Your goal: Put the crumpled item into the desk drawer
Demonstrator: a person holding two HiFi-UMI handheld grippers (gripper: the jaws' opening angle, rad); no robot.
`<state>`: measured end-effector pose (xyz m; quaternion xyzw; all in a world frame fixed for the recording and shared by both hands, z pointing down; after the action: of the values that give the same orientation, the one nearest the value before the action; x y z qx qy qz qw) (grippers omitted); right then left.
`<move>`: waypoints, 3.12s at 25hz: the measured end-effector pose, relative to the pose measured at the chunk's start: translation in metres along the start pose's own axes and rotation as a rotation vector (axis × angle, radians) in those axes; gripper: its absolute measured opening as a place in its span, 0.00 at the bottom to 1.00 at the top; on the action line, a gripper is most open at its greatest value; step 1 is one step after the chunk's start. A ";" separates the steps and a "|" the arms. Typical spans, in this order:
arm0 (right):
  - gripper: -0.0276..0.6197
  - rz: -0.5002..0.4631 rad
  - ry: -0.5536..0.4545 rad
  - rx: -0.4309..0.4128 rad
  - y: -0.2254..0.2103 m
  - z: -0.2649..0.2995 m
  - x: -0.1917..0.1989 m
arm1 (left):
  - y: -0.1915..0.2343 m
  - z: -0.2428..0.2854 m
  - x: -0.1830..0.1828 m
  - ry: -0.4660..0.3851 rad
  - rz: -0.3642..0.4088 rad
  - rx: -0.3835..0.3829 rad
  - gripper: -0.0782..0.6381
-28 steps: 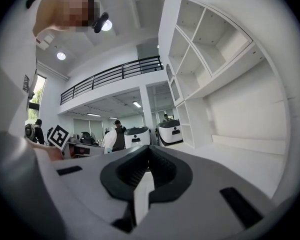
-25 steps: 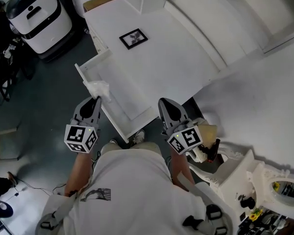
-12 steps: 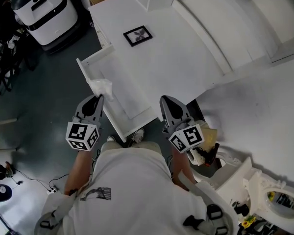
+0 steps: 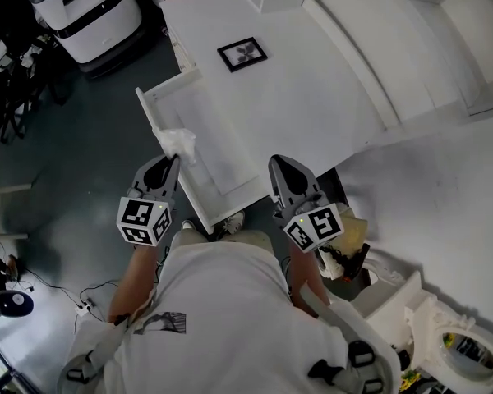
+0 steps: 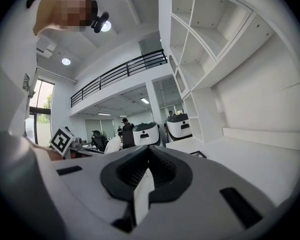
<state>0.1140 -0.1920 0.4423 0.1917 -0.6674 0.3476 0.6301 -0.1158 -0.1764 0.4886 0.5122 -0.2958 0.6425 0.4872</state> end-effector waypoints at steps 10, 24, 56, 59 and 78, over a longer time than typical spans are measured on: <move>0.06 0.008 0.017 -0.018 -0.006 0.003 0.006 | 0.004 0.017 0.029 0.067 -0.029 -0.031 0.17; 0.06 0.023 0.035 0.007 -0.021 -0.009 0.015 | 0.000 0.055 0.076 0.202 -0.048 -0.022 0.17; 0.06 0.066 0.076 0.080 -0.048 -0.039 0.041 | 0.000 0.155 0.201 0.594 -0.002 0.004 0.17; 0.06 0.066 0.081 0.080 -0.049 -0.039 0.041 | 0.003 0.162 0.207 0.615 -0.011 -0.002 0.17; 0.06 0.069 0.123 0.120 -0.060 -0.054 0.053 | 0.002 0.193 0.248 0.718 -0.072 -0.015 0.17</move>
<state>0.1872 -0.1857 0.5055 0.1843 -0.6117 0.4196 0.6448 -0.0458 -0.2668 0.7819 0.2604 -0.0924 0.7616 0.5861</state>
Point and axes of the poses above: the fingertips, and each gripper's own axes: z forward along the fingers, y to its left, x out of its underside, the point moved 2 cm from there along -z, backward along the fingers, and after that the axes turned 2 degrees about -y, right-handed, at the moved point
